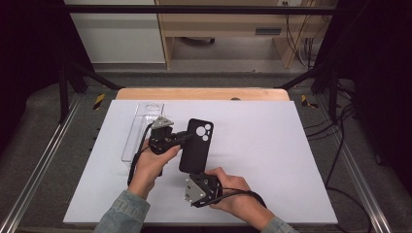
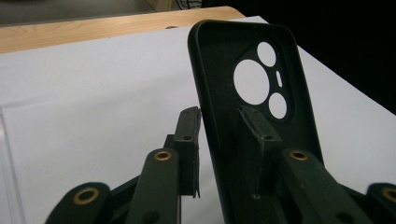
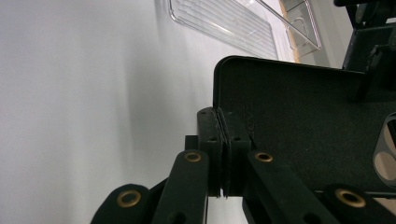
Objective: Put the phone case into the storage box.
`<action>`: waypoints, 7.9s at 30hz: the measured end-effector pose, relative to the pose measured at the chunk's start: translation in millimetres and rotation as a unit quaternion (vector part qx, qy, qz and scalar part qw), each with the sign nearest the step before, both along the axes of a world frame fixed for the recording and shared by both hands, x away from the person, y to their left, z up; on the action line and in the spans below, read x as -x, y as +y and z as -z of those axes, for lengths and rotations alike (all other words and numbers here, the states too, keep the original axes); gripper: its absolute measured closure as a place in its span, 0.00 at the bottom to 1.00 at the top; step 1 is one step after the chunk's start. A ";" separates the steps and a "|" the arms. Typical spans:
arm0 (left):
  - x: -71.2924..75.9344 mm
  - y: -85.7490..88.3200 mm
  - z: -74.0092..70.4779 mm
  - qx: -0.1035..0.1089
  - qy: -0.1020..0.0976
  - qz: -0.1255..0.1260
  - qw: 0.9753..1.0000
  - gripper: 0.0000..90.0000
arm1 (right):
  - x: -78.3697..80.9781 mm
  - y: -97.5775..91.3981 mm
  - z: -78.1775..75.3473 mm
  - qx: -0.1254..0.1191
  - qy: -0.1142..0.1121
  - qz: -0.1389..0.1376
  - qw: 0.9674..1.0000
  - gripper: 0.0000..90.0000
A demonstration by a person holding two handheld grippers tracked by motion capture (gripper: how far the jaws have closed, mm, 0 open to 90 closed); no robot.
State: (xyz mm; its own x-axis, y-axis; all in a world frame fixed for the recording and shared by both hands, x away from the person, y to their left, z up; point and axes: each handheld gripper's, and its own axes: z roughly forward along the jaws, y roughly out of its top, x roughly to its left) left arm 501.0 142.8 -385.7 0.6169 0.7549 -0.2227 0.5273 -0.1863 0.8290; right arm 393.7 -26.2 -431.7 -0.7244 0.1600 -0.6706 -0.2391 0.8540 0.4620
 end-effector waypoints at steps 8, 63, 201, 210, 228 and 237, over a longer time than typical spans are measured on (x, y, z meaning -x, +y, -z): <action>0.4 0.6 -0.3 0.000 0.000 0.003 1.000 0.83 | 0.2 0.5 0.3 0.001 0.000 0.001 1.000 0.99; 10.9 -7.1 -5.9 -0.034 -0.046 -0.060 0.997 0.98 | -2.8 -16.0 -13.4 -0.128 0.090 0.006 0.988 0.58; -2.3 116.5 -64.0 0.031 -0.205 -0.223 0.953 0.98 | -23.5 -226.4 24.2 -0.468 0.022 0.228 0.854 0.04; -4.1 123.1 -66.1 0.031 -0.209 -0.231 0.950 0.98 | -23.4 -222.9 25.3 -0.465 0.022 0.223 0.856 0.04; -15.2 132.7 -61.8 0.026 -0.217 -0.246 0.944 0.98 | -23.3 -223.5 24.1 -0.466 0.020 0.220 0.856 0.04; -21.3 134.3 -62.1 0.022 -0.216 -0.252 0.943 0.98 | -23.2 -221.6 24.7 -0.466 0.023 0.217 0.858 0.04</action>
State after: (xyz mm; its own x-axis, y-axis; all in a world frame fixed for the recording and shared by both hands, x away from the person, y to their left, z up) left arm 522.3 277.1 -323.6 0.2230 0.9723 -0.0705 0.1516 0.0369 0.9878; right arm 416.9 -247.8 -456.4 -0.4836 0.8718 -0.0774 0.0449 0.1130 0.9926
